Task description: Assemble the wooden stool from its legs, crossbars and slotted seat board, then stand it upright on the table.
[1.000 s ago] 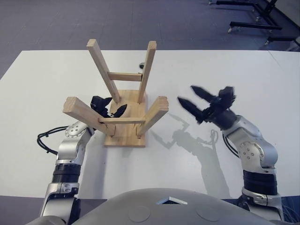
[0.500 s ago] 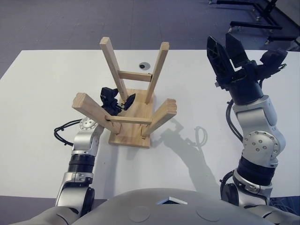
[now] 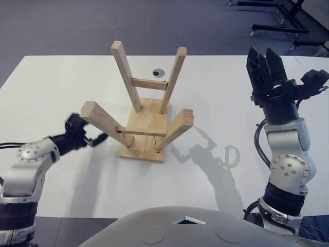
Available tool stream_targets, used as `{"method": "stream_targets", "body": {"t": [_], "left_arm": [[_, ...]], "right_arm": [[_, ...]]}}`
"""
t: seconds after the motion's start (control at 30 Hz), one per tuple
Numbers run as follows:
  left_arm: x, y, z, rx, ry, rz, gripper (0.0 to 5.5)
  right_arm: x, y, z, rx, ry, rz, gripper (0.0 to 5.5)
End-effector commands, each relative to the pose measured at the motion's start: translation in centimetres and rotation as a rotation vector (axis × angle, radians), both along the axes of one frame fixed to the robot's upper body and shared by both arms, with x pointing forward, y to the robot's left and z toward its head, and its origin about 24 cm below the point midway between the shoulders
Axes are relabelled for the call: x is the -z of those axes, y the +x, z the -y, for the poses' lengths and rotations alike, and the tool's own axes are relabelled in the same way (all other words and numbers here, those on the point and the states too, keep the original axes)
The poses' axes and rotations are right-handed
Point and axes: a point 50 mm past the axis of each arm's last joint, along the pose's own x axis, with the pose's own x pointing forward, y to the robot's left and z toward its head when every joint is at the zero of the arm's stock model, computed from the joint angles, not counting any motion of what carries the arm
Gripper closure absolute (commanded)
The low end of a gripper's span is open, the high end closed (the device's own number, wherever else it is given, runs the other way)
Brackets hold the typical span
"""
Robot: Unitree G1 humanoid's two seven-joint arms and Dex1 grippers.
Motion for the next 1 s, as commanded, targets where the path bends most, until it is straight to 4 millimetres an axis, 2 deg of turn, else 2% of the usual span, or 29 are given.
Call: {"method": "stream_targets", "body": {"t": [0.03, 0.27, 0.43, 0.57, 0.7, 0.8, 0.93, 1.0], "left_arm": [[2.2, 0.1, 0.5, 0.020, 0.082, -0.026, 1.23], [3.7, 3.7, 4.1, -0.002, 0.043, 0.126, 1.23], [3.8, 4.3, 7.1, 0.037, -0.073, 0.152, 1.23], [4.0, 4.9, 9.0, 0.051, -0.118, 0.161, 1.23], [3.7, 5.3, 9.7, 0.040, -0.144, 0.180, 1.23], [3.5, 5.9, 10.5, 0.000, -0.181, 0.201, 1.23], [3.4, 5.8, 11.6, -0.042, -0.233, 0.212, 1.23], [3.4, 5.7, 11.9, -0.058, -0.245, 0.215, 1.23]], "right_arm": [[-0.5, 0.3, 0.0, -0.018, -0.002, 0.021, 0.13], [-0.5, 0.7, -0.5, -0.060, -0.007, 0.023, 0.13], [-1.5, 0.9, -0.5, -0.059, -0.018, 0.072, 0.13], [-4.0, 0.4, -0.6, -0.027, -0.006, 0.194, 0.13], [-7.3, -0.4, -0.3, -0.029, -0.017, 0.344, 0.13], [-8.5, -2.0, -1.5, -0.163, -0.156, 0.388, 0.13], [-7.4, -4.5, -4.3, -0.394, -0.326, 0.319, 0.13], [-7.0, -5.4, -4.9, -0.470, -0.371, 0.294, 0.13]]}}
